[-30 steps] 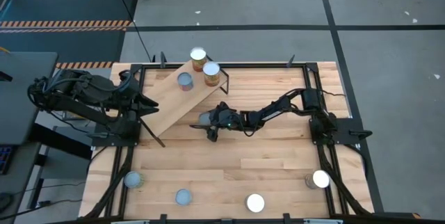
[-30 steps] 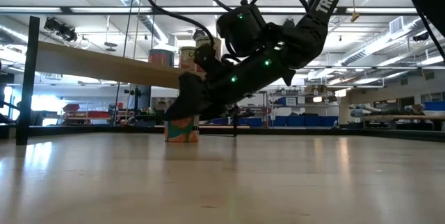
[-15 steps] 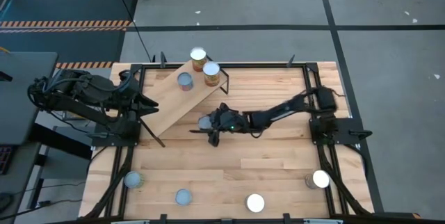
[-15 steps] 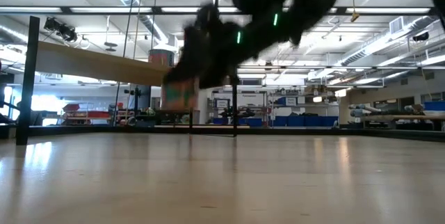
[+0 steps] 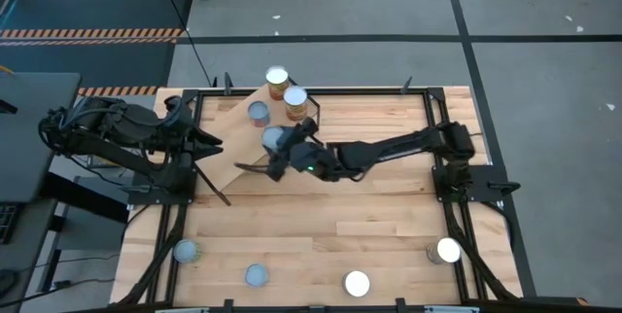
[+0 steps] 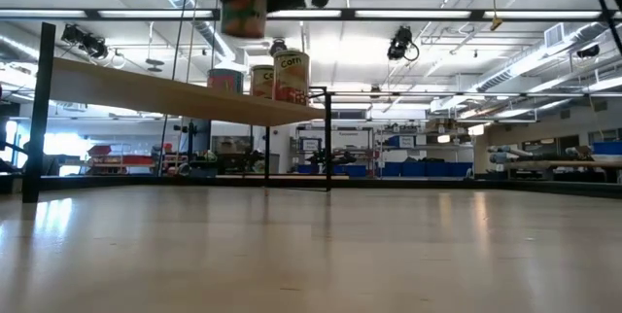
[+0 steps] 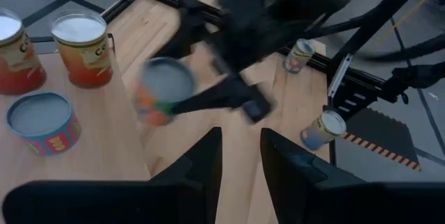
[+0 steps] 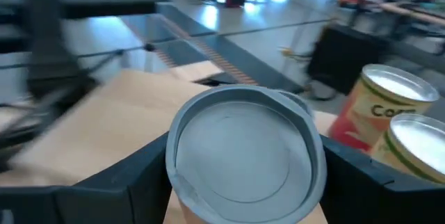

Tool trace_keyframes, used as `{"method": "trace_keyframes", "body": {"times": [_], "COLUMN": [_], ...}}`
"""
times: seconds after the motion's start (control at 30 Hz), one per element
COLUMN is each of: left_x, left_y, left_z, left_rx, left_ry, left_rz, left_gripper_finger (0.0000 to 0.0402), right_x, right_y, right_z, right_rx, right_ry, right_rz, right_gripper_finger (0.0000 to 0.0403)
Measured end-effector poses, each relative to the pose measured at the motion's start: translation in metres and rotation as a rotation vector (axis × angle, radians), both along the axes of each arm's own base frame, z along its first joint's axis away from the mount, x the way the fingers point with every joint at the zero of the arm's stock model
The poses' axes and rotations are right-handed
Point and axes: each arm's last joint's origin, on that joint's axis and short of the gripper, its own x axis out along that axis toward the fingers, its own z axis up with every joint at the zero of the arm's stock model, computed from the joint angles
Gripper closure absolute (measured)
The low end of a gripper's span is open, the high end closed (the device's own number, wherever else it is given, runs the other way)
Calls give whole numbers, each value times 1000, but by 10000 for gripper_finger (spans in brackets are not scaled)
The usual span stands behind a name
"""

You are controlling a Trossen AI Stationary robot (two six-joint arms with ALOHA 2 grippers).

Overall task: Pick and place cans onto a shelf
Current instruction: Put the canned oranges on the shelf

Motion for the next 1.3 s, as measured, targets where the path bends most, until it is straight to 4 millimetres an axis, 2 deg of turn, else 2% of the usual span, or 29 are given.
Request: {"method": "trace_keyframes", "body": {"times": [0.13,0.27,0.53,0.83,1.0,1.3], "left_x": [1,0,-2,-2,-2,-2], "left_y": [-2,-3,-3,-3,-3,-3], "left_z": [3,7,8,8,8,8], "left_rx": [-37,-71,-68,-66,-66,-67], "left_ry": [-32,-73,-79,-79,-79,-79], "left_rz": [-50,-96,-105,-106,-106,-106], "left_gripper_finger": [296,296,296,296,296,296], "right_x": [17,25,32,41,40,34], "right_y": [-20,-37,-61,-80,-82,-52], "right_z": [-22,-39,-52,-64,-63,-58], "right_rx": [5,20,104,104,91,76], "right_ry": [27,36,-17,-76,-57,19], "right_rz": [-61,-100,-103,-125,-130,-99], "right_gripper_finger": [113,113,112,112,112,112]}}
